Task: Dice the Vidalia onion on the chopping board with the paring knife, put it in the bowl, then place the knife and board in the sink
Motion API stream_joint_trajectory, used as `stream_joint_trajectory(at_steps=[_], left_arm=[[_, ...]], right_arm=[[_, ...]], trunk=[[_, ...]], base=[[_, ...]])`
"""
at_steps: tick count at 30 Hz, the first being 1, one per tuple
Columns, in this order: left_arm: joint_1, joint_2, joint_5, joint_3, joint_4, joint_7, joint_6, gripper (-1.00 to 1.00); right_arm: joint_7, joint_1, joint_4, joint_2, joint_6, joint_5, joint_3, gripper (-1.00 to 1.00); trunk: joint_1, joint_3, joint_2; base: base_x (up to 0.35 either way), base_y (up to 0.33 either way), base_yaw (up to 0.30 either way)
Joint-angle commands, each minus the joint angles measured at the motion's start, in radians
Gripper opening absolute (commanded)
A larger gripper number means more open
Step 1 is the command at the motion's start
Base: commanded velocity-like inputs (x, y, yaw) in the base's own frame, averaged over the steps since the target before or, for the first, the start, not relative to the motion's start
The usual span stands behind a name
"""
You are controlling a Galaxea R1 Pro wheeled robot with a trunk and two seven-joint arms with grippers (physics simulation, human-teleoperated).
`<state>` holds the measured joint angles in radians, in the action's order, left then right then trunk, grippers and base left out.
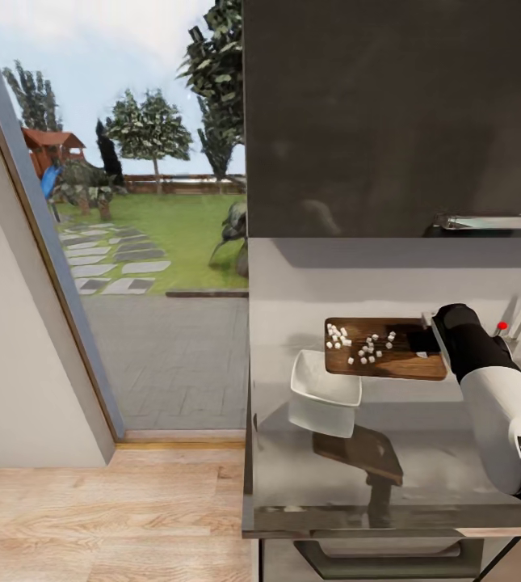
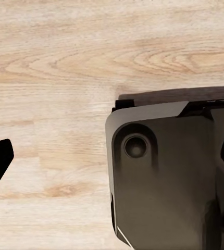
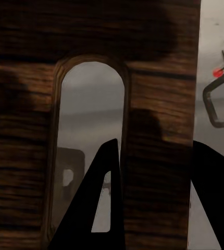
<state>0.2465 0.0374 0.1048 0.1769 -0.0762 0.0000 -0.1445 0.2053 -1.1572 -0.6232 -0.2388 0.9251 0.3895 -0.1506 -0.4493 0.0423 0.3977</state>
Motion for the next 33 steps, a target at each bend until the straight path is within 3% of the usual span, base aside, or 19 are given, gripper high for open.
stream_joint_trajectory(at_steps=[1, 29, 33], left_arm=[[0.002, -0.001, 0.010, 0.009, -0.005, 0.000, -0.007, 1.00], [0.002, -0.002, 0.010, 0.009, -0.005, 0.000, -0.007, 1.00], [0.002, -0.002, 0.010, 0.009, -0.005, 0.000, -0.007, 1.00]], right_arm=[[0.012, -0.001, -0.001, 0.001, 0.003, 0.011, -0.003, -1.00], [0.003, -0.001, 0.007, 0.005, 0.006, 0.017, 0.004, -1.00], [-0.027, -0.001, 0.010, 0.007, 0.006, 0.015, 0.005, -1.00]], trunk=[[-0.001, 0.002, 0.002], [-0.001, 0.002, 0.002], [-0.001, 0.002, 0.002]], base=[[0.000, 0.000, 0.000], [0.000, 0.000, 0.000], [0.000, 0.000, 0.000]])
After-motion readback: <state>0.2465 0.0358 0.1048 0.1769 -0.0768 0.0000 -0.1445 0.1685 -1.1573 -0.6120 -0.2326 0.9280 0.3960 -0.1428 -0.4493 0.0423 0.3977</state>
